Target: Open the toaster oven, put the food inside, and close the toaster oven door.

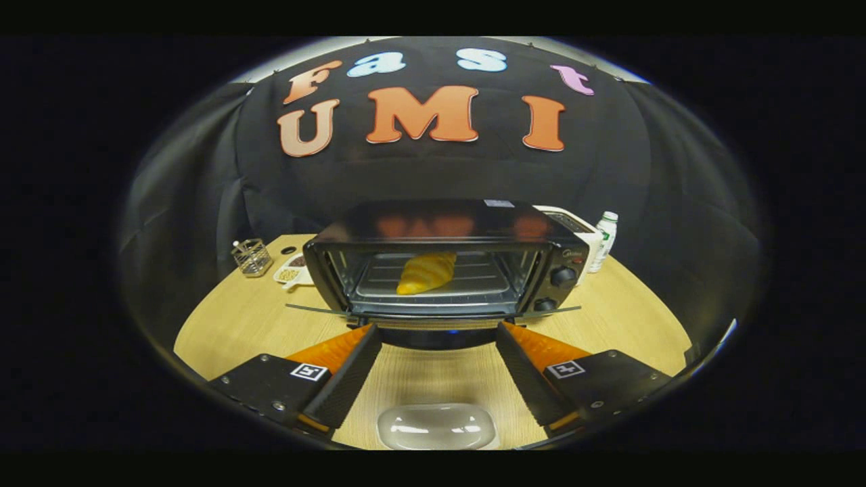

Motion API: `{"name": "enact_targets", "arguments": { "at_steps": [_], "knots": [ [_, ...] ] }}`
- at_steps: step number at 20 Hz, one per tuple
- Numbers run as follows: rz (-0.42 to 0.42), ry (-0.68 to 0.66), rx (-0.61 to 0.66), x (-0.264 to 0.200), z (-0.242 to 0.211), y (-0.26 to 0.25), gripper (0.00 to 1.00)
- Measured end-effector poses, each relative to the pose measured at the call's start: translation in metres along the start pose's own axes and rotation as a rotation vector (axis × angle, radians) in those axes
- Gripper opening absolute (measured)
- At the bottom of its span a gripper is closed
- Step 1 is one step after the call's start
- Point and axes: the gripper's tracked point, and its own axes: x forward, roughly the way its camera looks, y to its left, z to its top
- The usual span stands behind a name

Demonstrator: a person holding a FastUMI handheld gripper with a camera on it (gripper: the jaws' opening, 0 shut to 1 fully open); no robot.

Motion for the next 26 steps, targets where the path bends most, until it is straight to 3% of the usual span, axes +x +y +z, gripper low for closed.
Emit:
{"name": "enact_targets", "arguments": {
  "at_steps": [7, 13, 26],
  "knots": [
    [0.002, -0.008, -0.005, 0.03, 0.024, 0.008, 1.0],
    [-0.015, -0.093, -0.001, 0.036, 0.078, 0.003, 1.0],
    [-0.013, -0.199, 0.015, -0.028, 0.183, -0.002, 1.0]
  ]
}}
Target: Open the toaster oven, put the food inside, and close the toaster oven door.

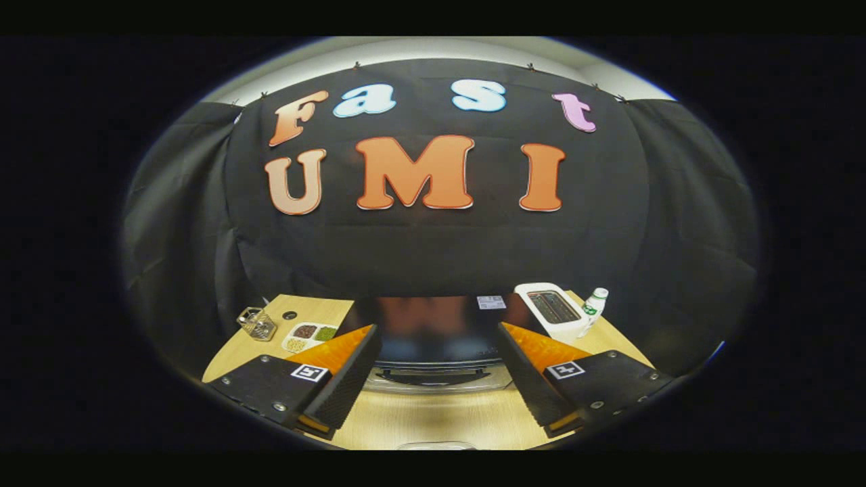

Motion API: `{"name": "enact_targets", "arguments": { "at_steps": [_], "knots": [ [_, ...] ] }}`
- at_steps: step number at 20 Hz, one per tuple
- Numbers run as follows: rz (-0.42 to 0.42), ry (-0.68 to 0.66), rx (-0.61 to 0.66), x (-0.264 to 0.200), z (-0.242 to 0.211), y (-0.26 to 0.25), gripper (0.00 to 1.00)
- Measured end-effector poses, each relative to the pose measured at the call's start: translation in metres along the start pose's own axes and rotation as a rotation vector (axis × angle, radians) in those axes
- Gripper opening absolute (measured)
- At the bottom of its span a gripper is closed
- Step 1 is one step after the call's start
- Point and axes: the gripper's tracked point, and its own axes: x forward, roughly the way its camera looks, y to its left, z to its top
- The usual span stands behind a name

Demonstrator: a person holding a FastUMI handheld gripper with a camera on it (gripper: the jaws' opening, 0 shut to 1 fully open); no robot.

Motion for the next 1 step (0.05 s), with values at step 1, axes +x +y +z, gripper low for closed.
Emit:
{"name": "enact_targets", "arguments": {
  "at_steps": [1],
  "knots": [
    [0.006, -0.009, 0.0, -0.0053, 0.0065, 0.0017, 1.0]
  ]
}}
